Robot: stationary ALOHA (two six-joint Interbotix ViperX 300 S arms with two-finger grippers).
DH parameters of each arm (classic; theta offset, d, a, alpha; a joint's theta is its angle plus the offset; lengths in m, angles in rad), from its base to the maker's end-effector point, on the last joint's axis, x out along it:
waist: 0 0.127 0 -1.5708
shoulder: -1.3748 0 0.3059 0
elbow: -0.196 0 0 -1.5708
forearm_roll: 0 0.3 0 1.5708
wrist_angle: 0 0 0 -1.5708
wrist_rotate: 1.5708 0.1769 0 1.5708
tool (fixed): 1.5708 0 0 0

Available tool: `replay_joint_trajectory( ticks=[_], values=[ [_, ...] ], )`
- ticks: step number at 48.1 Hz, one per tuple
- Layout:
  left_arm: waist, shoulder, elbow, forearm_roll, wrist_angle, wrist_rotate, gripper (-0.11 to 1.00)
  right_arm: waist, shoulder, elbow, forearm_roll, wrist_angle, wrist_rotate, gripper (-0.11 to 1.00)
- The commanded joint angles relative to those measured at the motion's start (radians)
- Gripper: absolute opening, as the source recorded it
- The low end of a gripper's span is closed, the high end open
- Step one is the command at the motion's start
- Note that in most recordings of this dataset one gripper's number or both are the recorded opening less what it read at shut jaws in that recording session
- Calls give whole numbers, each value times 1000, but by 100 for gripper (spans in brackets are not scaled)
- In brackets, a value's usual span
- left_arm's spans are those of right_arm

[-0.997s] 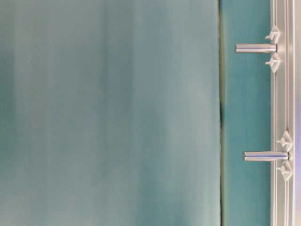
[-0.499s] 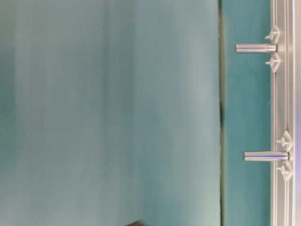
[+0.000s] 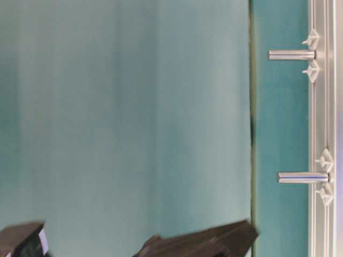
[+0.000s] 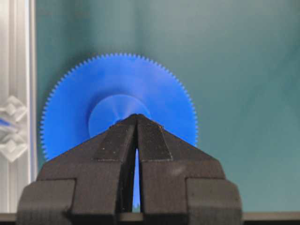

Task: Insert the large gear onto the shaft.
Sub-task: 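Move the left gripper over the hub of the blue gear, then lower the left gripper and close it around the gear's hub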

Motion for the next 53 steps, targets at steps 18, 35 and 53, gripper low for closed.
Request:
replay_joint_trajectory(
  ticks=[18, 35, 53],
  values=[
    [-6, 114, -129, 6, 121, 57, 27, 2, 43, -14, -2, 3, 3, 13],
    [6, 193, -140, 6, 86, 25, 87, 18, 43, -17, -2, 9, 2, 13],
    [31, 288, -161, 5, 83, 20, 90, 28, 41, -12, -2, 12, 3, 13]
  ],
)
